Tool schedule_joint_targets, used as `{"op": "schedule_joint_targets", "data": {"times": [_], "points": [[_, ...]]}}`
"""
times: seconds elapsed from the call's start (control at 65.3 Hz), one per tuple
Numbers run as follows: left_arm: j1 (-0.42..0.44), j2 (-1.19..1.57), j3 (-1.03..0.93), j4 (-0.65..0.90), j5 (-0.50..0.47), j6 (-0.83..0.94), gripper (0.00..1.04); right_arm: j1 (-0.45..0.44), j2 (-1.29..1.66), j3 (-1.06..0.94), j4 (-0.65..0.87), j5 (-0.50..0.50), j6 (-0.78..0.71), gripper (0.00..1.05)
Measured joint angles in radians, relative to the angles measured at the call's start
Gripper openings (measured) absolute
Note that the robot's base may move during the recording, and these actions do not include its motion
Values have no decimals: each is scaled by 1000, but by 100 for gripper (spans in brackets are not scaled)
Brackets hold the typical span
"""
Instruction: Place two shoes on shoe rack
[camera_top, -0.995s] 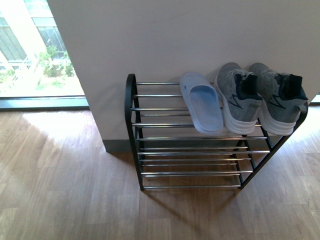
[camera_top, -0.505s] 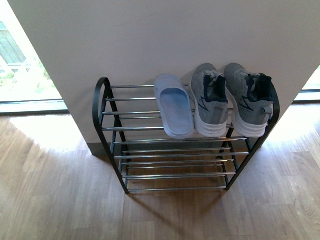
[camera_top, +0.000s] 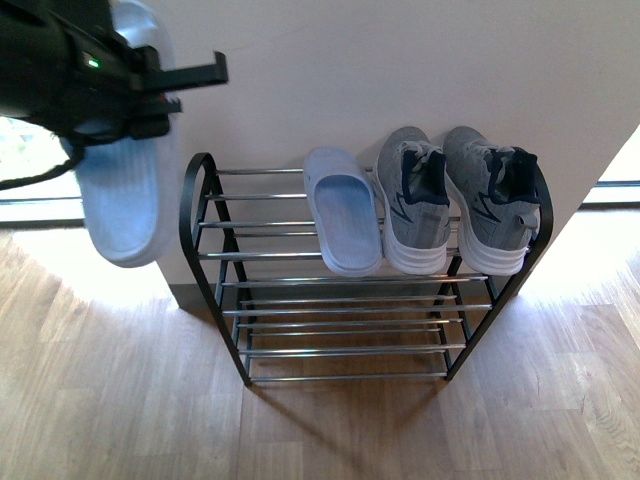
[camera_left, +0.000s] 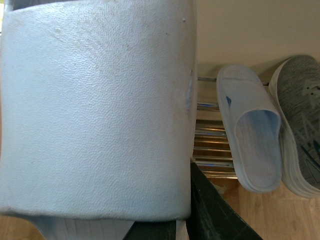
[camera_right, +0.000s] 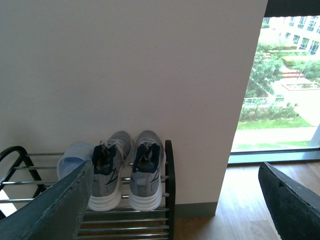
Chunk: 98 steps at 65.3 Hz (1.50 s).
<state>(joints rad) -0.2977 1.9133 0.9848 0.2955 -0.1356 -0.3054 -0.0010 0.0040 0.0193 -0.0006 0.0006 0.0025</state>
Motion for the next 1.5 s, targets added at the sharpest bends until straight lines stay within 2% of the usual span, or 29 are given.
{"op": "schedule_joint_targets", "data": {"times": [0.184, 0.429, 0.704, 0.965, 1.103, 1.21, 1.409, 1.501], "points": [[0, 259, 217, -28, 40, -59, 2, 0, 0, 0, 0, 0, 0, 96], [0, 566, 536, -101, 156, -86, 2, 0, 0, 0, 0, 0, 0, 96], [-6, 756, 817, -192, 191, -85, 2, 0, 0, 0, 0, 0, 0, 96], [-13, 865, 961, -304, 191, -81, 2, 0, 0, 0, 0, 0, 0, 96], [-20, 881, 977, -324, 169, -68, 22, 0, 0, 0, 0, 0, 0, 96], [-26, 866, 921, -266, 152, -30, 38, 0, 0, 0, 0, 0, 0, 96], [-37, 715, 686, -129, 73, 5, 68, 0, 0, 0, 0, 0, 0, 96], [-40, 488, 461, -11, 9, 21, 91, 0, 0, 0, 0, 0, 0, 96]]}}
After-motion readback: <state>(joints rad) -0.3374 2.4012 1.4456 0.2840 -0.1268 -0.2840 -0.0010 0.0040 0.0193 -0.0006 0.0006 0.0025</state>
